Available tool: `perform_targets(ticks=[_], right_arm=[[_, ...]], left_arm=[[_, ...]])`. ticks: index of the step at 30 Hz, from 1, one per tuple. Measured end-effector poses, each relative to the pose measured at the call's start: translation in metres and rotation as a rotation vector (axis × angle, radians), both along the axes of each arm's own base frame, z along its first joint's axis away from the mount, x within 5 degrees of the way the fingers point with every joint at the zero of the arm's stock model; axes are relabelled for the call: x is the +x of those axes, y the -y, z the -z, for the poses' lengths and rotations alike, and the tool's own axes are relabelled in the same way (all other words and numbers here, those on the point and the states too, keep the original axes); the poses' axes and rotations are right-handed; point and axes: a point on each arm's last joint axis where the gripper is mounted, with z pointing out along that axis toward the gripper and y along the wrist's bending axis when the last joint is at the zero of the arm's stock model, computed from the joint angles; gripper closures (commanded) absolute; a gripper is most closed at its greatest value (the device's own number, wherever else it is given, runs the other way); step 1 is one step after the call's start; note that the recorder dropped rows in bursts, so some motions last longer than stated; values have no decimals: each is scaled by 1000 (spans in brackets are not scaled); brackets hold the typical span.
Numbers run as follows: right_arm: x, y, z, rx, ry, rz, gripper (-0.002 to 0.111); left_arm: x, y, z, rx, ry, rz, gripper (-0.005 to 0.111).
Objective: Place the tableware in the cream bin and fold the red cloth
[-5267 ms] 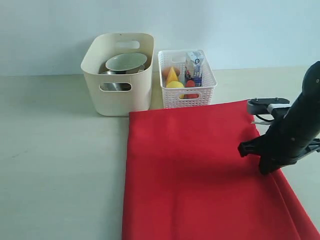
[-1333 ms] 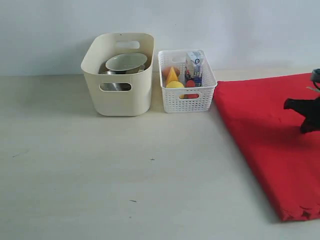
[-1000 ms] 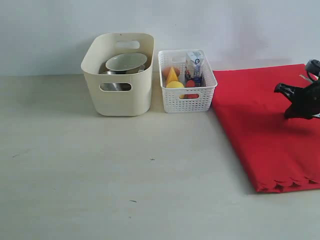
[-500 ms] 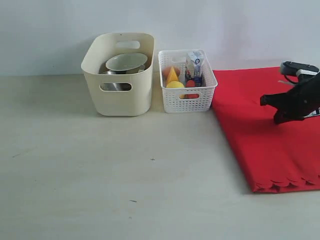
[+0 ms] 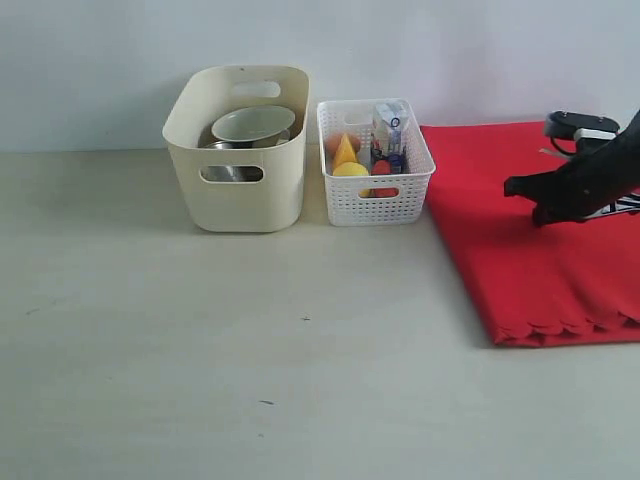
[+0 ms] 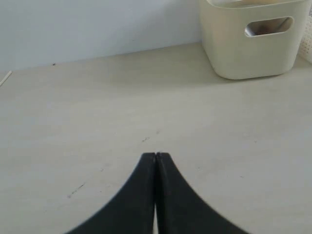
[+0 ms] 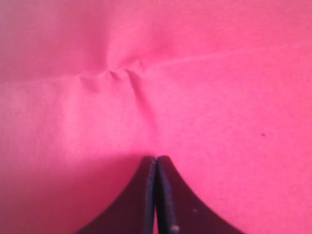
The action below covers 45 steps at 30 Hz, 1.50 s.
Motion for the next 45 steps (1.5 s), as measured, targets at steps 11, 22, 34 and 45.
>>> perform_targets(ticks=[11,22,34,45], right_arm=[[19,1,-1,9,23,-4,108],[14,-6,-34,56,-37,-74,108],[-47,-14,-185,24,165,-134,108],[-168,-27,-277,-23,406,-138,108]], left_arm=[[0,0,0,0,0,0,107],[0,0,0,0,0,0,107],[0,0,0,0,0,0,107],[0,0,0,0,0,0,107]])
